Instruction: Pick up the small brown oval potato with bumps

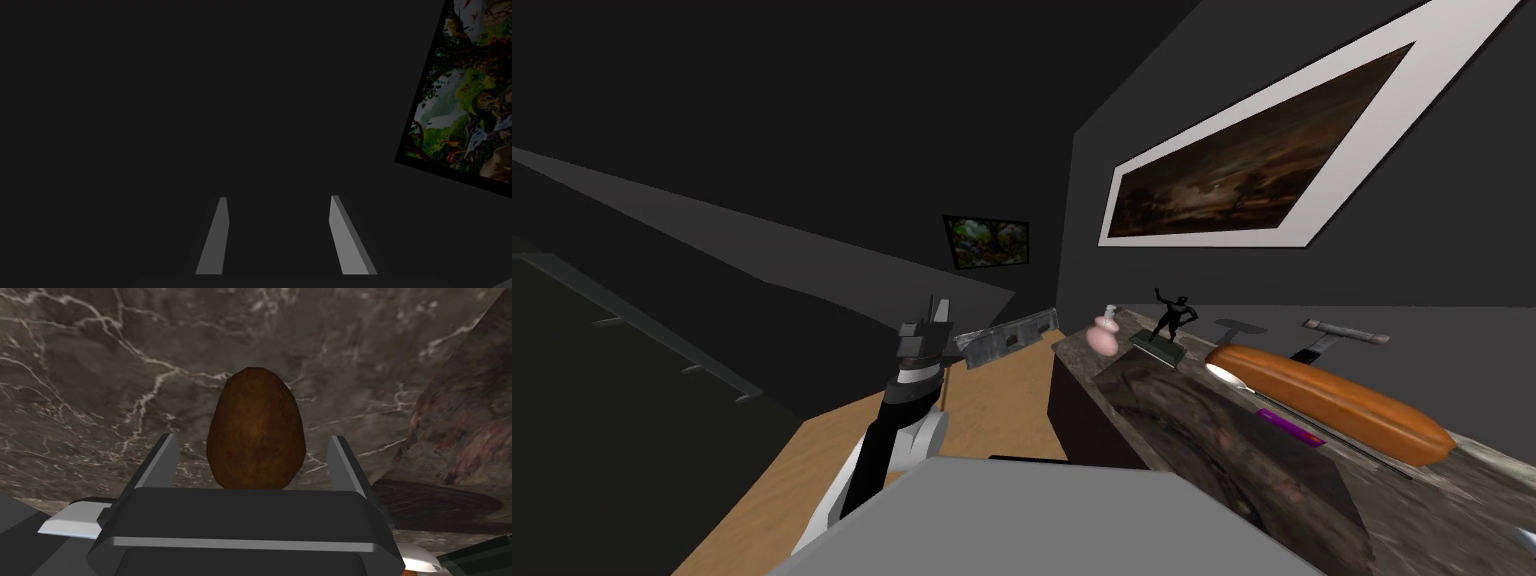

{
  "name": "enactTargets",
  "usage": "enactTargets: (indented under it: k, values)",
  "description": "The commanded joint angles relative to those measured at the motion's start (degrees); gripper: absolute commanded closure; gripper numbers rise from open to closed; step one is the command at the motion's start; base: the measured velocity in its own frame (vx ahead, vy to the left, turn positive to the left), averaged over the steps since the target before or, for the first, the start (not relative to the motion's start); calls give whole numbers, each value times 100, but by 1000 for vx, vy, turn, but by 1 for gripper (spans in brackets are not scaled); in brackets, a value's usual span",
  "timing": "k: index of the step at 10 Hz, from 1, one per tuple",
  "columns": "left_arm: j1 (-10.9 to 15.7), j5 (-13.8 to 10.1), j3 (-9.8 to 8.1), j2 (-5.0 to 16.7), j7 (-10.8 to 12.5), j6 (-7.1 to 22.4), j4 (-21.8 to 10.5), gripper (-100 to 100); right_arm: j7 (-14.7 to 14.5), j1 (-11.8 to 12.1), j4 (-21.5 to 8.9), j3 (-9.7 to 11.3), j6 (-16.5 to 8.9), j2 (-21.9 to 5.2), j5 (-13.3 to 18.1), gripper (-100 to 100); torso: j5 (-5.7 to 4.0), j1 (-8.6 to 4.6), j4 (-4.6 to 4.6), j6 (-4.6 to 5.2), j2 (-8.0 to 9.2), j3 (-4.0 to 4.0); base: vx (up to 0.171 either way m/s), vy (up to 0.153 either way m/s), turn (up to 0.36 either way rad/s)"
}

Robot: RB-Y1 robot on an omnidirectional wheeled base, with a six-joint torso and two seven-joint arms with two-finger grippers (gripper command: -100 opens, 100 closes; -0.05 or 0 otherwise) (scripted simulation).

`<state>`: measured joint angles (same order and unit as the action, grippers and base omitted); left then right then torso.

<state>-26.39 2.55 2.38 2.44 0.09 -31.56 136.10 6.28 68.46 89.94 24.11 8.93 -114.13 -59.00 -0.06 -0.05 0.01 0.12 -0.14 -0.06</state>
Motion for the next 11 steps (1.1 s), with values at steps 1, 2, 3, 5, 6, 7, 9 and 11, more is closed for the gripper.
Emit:
enactTargets:
  k: [1,2,3,5,6,7,9,11]
  values:
    - [0,0,0,0,0,0,0,0,48,50,-45,-100,-72,158,160,-100,0,0,0,0,0,0,9,-5,46]
    - [0,0,0,0,0,0,0,0,31,30,-60,-107,-112,252,207,-100,1,1,0,0,1,0,7,-6,42]
    - [0,0,0,0,0,0,0,0,14,10,-75,-113,-153,346,255,-100,0,1,0,0,1,1,8,-7,39]
    - [0,0,0,0,0,0,0,0,-21,-30,-105,-127,-233,535,349,-100,0,0,0,0,1,0,9,-8,45]
    - [0,0,0,0,0,0,0,0,-38,-50,-120,-134,-273,629,397,-100,0,0,0,0,1,1,9,-7,43]
    - [0,0,0,0,0,0,0,0,-85,-51,-98,-126,-257,578,324,-100,0,0,0,0,1,1,0,0,0]
    - [0,0,0,0,0,0,0,0,-80,-55,-98,-132,-268,588,336,100,1,3,-1,2,3,1,0,0,0]
    - [0,0,0,0,0,0,0,0,-80,-55,-99,-131,-269,588,336,100,1,2,0,2,4,2,0,0,0]
